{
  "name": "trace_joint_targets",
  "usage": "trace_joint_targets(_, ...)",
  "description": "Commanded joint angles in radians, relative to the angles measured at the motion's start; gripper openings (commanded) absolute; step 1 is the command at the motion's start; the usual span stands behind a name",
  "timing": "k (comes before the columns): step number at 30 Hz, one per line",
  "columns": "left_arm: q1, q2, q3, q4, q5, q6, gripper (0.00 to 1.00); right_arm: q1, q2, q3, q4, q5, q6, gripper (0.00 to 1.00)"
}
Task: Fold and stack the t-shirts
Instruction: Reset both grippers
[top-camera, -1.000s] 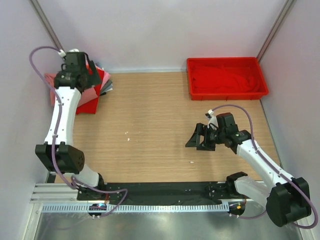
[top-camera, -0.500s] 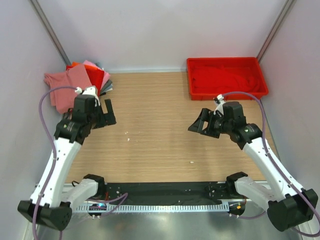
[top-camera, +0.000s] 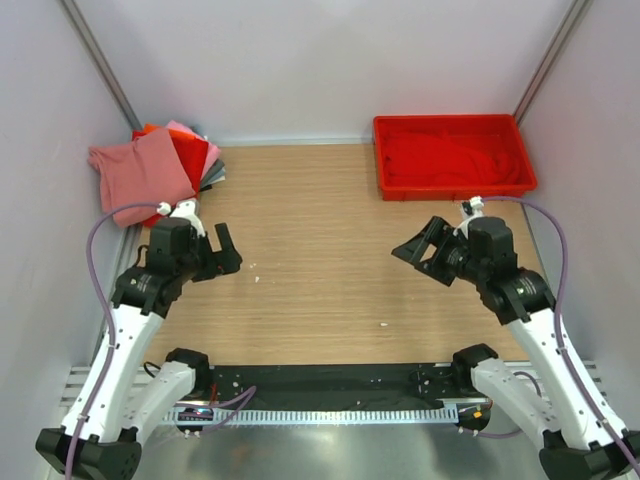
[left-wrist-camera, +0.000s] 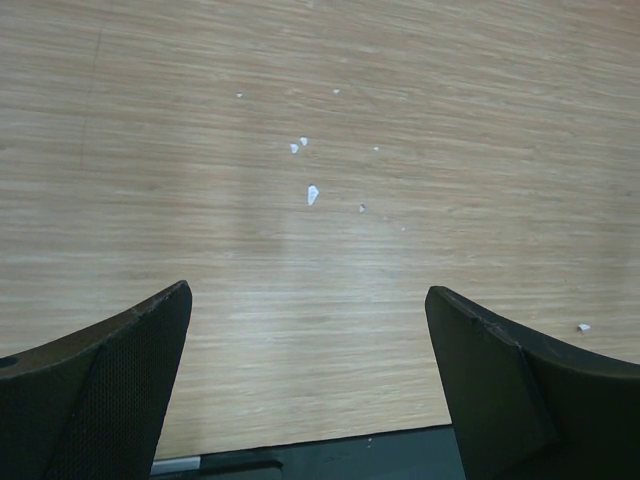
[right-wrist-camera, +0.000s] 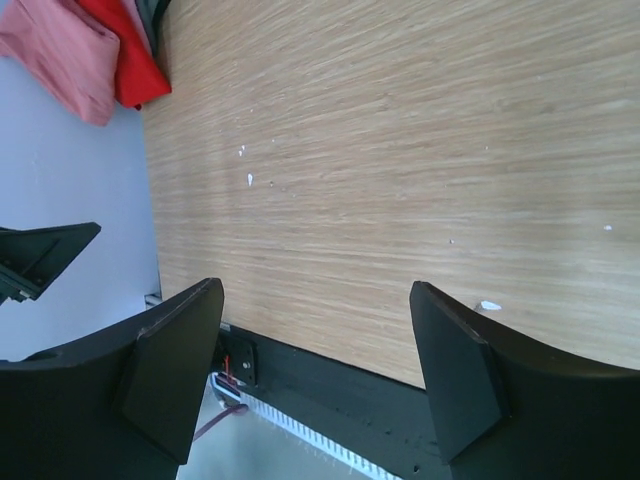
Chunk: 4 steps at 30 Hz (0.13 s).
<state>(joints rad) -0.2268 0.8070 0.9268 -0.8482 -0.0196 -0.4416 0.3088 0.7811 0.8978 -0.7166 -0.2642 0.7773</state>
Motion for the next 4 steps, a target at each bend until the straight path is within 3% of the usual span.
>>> trace_joint_targets(1,-0.003,-0.005,0.001,0.066,0.086,-0.002,1.00,0.006,-0.110,-0.036,-0.034,0.048,0.088,0.81)
trace_joint_targets(4,-0.020,-0.020,0.009,0.052,0.057,-0.005,1.00,0.006,-0.178,-0.060,-0.070,0.104,0.123,0.82)
